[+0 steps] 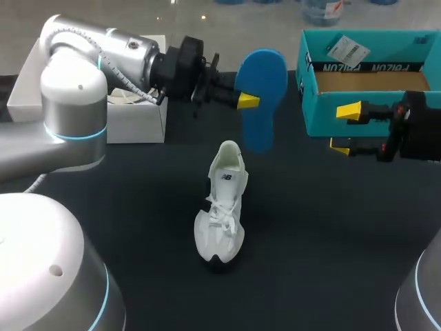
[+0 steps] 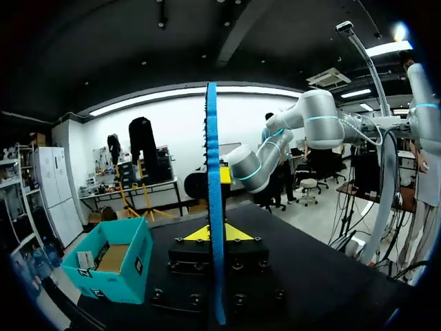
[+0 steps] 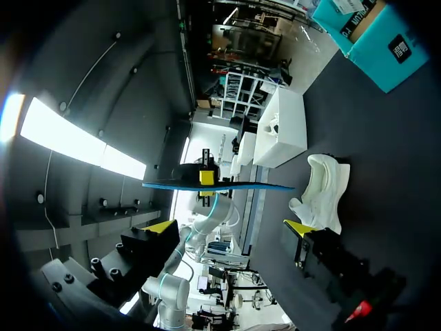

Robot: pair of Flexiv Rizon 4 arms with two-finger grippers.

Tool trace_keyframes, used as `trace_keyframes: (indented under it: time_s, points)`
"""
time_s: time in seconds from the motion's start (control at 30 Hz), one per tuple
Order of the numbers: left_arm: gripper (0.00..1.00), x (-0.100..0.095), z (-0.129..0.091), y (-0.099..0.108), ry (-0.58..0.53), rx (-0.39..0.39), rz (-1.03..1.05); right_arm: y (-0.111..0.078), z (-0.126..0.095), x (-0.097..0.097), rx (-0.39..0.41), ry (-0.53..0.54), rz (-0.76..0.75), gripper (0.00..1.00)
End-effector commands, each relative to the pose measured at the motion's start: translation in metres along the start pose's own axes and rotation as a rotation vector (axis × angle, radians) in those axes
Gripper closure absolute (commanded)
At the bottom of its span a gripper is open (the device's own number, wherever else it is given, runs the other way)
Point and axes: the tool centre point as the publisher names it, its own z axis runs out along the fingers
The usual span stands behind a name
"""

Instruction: Take the shoe out of the shoebox, open the shoe tongue, remove and reinsert the insole, then place the shoe into the shoebox

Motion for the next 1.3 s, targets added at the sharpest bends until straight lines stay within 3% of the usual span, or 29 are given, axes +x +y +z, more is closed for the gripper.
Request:
trace_keyframes:
  time_s: [0.03, 0.63, 0.67, 0.7, 0.97, 1.3]
  points:
    - [1.0, -0.0057, 0.0005, 0.0037, 0.215, 0.409, -1.241, -0.0001, 0.0014, 0.0, -0.001, -0.002, 0.001, 0.0]
    - [1.0, -0.0057, 0.0005, 0.0037, 0.215, 0.409, -1.241, -0.0001, 0.0014, 0.0, -0.001, -0.002, 0.001, 0.0]
    - [1.0, -0.0063, 0.002, 0.0036, 0.238, 0.42, -1.323, -0.0001, 0.0014, 0.0, -0.001, -0.002, 0.001, 0.0]
    - [1.0, -0.0068, 0.0025, 0.0017, 0.19, 0.422, -1.416, -0.0001, 0.0014, 0.0, -0.001, -0.002, 0.001, 0.0]
    - [1.0, -0.0045, 0.0013, -0.0031, 0.113, 0.309, -1.732, -0.0001, 0.0014, 0.0, -0.001, -0.002, 0.001, 0.0]
    - [1.0, -0.0047, -0.0014, -0.0027, 0.08, 0.311, -1.782, -0.0001, 0.0014, 0.0, -0.001, -0.002, 0.001, 0.0]
